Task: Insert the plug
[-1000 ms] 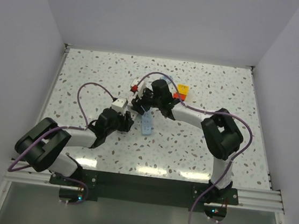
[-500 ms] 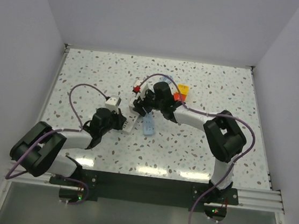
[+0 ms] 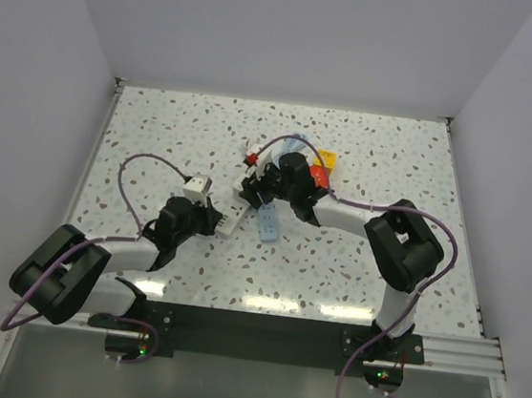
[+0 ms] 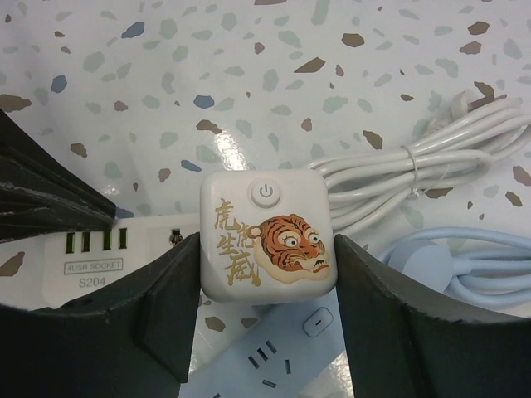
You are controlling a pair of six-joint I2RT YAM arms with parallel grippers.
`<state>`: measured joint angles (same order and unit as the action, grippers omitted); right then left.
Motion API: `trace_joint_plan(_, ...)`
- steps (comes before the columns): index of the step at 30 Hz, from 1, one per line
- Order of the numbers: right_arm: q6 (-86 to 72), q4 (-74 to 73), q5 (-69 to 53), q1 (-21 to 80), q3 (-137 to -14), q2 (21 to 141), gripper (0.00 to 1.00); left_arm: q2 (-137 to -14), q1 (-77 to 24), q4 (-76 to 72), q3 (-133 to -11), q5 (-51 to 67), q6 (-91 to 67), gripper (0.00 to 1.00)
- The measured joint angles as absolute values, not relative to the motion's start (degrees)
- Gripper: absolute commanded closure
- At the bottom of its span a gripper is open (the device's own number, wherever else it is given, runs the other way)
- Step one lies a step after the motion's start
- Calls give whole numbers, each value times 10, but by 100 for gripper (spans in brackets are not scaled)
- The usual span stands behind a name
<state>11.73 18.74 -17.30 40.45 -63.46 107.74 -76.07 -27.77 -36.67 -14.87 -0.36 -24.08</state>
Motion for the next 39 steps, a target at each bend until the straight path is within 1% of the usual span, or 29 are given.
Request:
trace_joint_plan(11,79,282,-141,408,-562,1056,81,-730,-279,-369,-131,13,-229,100)
trace_joint_plan(18,59,340,-116,415,-534,1058,82,-708,-304,-367,-123,19,-227,100)
trace_joint_plan(22,54,361,-104,421,-531,1065,82,-728,-313,-369,-123,14,-227,100)
trace_joint_plan(31,49,408,-78,432,-510,1070,82,-812,-316,-427,-160,-1,-228,100)
trace_joint_plan(39,38,449,-42,445,-488,1074,83,-826,-317,-435,-169,-14,-230,100)
